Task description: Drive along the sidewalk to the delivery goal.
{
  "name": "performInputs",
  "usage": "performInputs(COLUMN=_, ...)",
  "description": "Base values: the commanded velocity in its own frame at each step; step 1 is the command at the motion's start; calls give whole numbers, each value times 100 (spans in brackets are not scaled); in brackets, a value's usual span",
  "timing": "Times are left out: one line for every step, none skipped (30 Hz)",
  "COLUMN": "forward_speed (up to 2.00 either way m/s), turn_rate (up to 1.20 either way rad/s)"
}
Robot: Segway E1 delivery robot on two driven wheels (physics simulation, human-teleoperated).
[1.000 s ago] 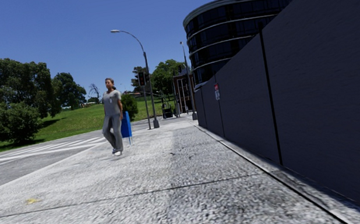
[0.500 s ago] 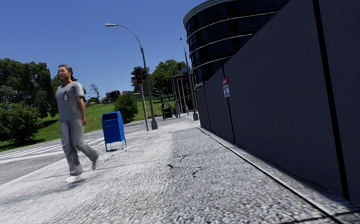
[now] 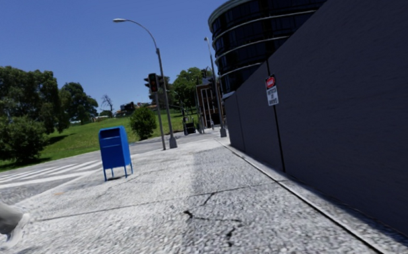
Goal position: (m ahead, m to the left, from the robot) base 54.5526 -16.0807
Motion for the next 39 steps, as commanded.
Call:
performInputs(forward_speed=200, turn_rate=0)
performInputs(forward_speed=200, turn_rate=0)
performInputs(forward_speed=200, turn_rate=0)
performInputs(forward_speed=200, turn_rate=0)
performInputs(forward_speed=200, turn_rate=0)
performInputs(forward_speed=200, turn_rate=0)
performInputs(forward_speed=200, turn_rate=0)
performInputs(forward_speed=200, turn_rate=0)
performInputs(forward_speed=200, turn_rate=0)
performInputs(forward_speed=200, turn_rate=0)
performInputs(forward_speed=200, turn_rate=0)
performInputs(forward_speed=200, turn_rate=0)
performInputs(forward_speed=200, turn_rate=0)
performInputs(forward_speed=200, turn_rate=0)
performInputs(forward_speed=200, turn_rate=0)
performInputs(forward_speed=200, turn_rate=0)
performInputs(forward_speed=200, turn_rate=0)
performInputs(forward_speed=200, turn_rate=0)
performInputs(forward_speed=200, turn_rate=0)
performInputs(forward_speed=200, turn_rate=0)
performInputs(forward_speed=200, turn_rate=0)
performInputs(forward_speed=200, turn_rate=0)
performInputs(forward_speed=200, turn_rate=0)
performInputs(forward_speed=200, turn_rate=0)
performInputs(forward_speed=200, turn_rate=0)
performInputs(forward_speed=200, turn_rate=0)
performInputs(forward_speed=200, turn_rate=0)
performInputs(forward_speed=200, turn_rate=0)
performInputs(forward_speed=200, turn_rate=0)
performInputs(forward_speed=200, turn_rate=0)
performInputs(forward_speed=200, turn_rate=0)
performInputs(forward_speed=200, turn_rate=0)
performInputs(forward_speed=200, turn_rate=6)
performInputs(forward_speed=200, turn_rate=8)
performInputs(forward_speed=200, turn_rate=10)
performInputs(forward_speed=200, turn_rate=10)
performInputs(forward_speed=200, turn_rate=11)
performInputs(forward_speed=200, turn_rate=3)
performInputs(forward_speed=200, turn_rate=0)
